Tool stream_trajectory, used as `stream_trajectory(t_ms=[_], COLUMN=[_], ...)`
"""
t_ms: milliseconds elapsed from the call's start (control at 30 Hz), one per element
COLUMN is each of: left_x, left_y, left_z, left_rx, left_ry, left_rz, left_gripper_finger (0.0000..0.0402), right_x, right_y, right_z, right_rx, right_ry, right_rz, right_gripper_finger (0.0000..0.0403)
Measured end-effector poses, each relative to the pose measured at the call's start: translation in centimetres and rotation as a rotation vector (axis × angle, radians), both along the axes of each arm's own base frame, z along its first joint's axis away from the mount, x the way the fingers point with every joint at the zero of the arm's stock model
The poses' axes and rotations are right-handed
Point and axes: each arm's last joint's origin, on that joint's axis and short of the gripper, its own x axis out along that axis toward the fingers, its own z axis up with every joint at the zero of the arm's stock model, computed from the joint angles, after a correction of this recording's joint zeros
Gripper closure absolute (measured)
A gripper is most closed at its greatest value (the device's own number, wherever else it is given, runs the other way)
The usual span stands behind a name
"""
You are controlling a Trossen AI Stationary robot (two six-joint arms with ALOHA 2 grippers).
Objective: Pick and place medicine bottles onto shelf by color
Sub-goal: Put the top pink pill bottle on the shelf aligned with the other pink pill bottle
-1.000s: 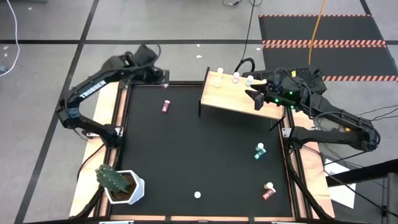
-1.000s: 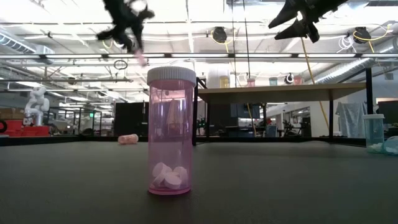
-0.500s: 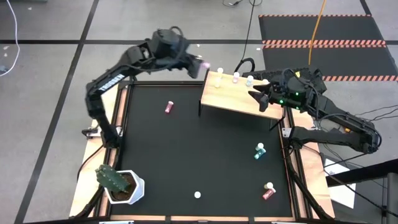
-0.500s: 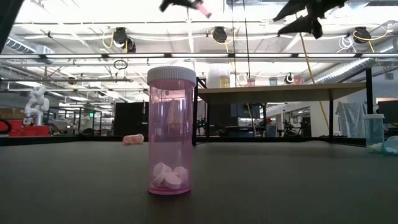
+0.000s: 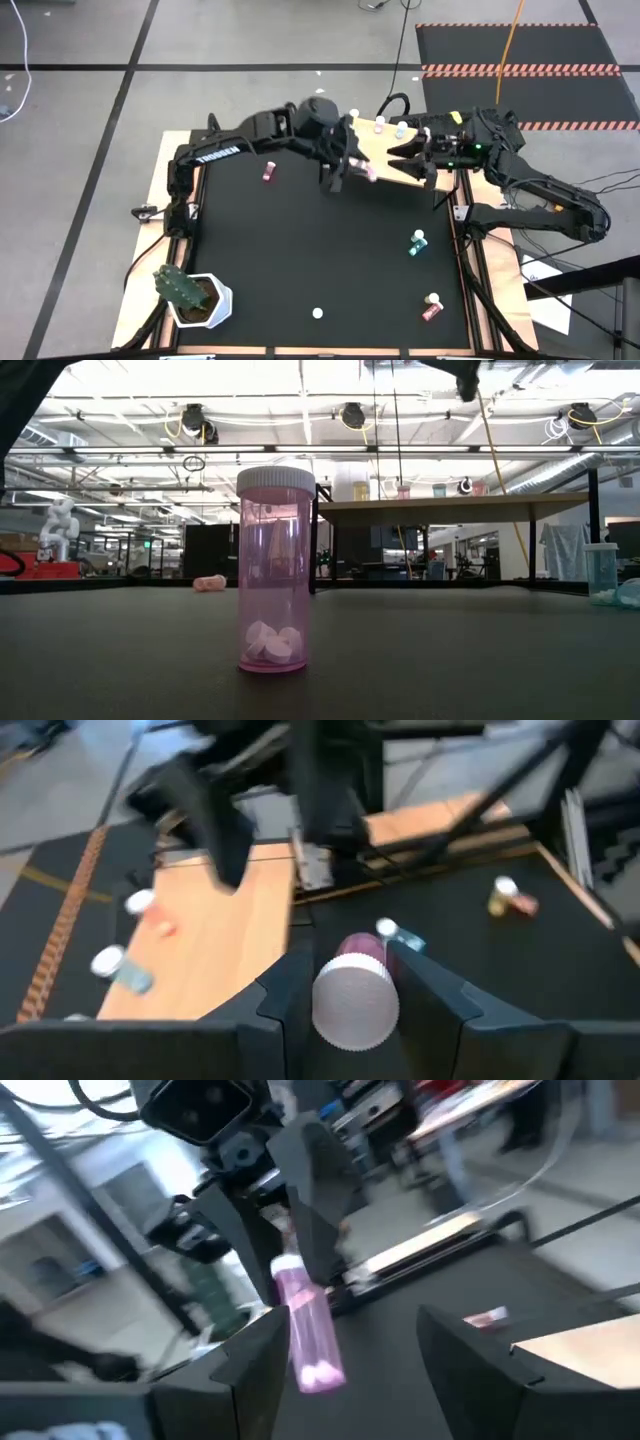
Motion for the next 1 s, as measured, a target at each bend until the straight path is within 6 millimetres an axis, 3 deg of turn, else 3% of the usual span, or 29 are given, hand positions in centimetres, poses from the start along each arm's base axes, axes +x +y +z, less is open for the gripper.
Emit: stream_trajectory(t_ms=[200,400,533,700,1000], left_x=[0.5,0.5,0.4,0.2,0.2], left_y=[-1.1,-1.0,-0.4,0.2,0.4], left_z=[-0.4,-0.5,-0.5,-0.5,-0.5], left_rx=[0.037,0.012,-0.036,-0.083,-0.111], left_ry=[0.009,0.013,0.020,0.030,0.032], left_rz=[-0.052,-0.035,-0.008,0.007,0.018], left_gripper_finger=[0.0282,0.0282,0.0282,0.0282,0.0282], right_x=[2.9,4.2,4.9,5.3,5.3], right_y=[0.5,1.0,1.0,0.9,0.8], right_z=[-0.9,-1.9,-2.5,-2.8,-2.8], right_rx=[0.033,0.019,0.017,0.024,0.026], right_ry=[0.004,0.057,0.088,0.107,0.107], right_rz=[0.232,0.272,0.233,0.201,0.192], right_gripper_finger=[0.0168,0.0131,0.0130,0.0163,0.0262])
